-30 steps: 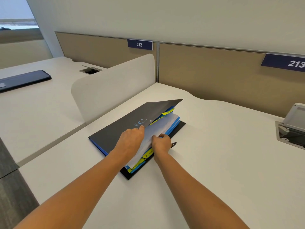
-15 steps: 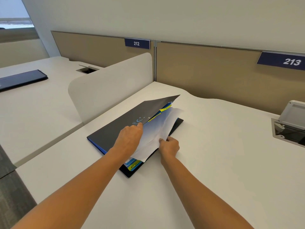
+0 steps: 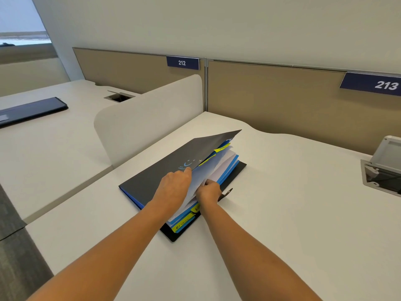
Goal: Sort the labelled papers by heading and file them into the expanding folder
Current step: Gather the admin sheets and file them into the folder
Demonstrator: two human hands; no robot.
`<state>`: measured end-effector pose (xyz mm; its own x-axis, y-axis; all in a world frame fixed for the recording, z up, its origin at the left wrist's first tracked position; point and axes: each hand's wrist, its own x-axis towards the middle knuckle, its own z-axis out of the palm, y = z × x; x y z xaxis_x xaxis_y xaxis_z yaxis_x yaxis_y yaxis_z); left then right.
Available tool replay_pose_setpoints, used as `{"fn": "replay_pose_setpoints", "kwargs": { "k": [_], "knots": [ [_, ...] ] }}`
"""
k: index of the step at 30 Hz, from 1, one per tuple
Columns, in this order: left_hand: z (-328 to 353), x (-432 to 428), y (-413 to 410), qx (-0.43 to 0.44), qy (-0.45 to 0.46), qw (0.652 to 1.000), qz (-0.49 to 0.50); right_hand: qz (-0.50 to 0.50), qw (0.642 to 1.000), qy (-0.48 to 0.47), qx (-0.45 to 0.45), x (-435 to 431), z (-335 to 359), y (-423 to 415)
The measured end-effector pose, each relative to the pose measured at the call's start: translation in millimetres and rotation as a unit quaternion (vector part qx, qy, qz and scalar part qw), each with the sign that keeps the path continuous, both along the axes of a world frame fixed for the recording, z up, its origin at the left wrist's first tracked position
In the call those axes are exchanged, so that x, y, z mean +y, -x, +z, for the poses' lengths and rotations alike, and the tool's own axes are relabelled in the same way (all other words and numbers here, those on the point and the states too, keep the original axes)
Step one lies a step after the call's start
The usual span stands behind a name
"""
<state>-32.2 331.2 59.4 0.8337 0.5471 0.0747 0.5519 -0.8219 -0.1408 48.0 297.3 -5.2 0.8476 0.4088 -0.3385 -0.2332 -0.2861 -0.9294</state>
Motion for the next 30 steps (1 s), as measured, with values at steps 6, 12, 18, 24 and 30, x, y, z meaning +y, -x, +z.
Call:
{"fn": "replay_pose_setpoints", "kwargs": {
  "k": [6,12,18,24,30],
  "knots": [
    [-3.5,-3.1,-1.5,0.008,0.008,1.0,-0.003,-0.014,0.999,-0.014,-0.029,-8.6,1.7,-6.5],
    [-9.4,-4.5,-3.0,0.01,0.008,1.0,-0.012,-0.014,0.996,0.018,-0.081,-16.4,3.6,-1.0],
    [-12.8,1.3,-5.7,0.015,0.004,1.0,-0.016,0.019,0.99,0.082,-0.112,-8.1,7.3,-0.8],
    [-24.3,3.3,-6.6,0.026,0.009,1.0,-0.016,0.046,0.975,0.049,-0.211,-27.8,6.2,7.6],
    [-29.4,-2.0,-3.0,0.012,-0.02,0.999,-0.032,-0.003,0.903,0.032,-0.428,-60.7,-9.4,-4.7]
  ]
}}
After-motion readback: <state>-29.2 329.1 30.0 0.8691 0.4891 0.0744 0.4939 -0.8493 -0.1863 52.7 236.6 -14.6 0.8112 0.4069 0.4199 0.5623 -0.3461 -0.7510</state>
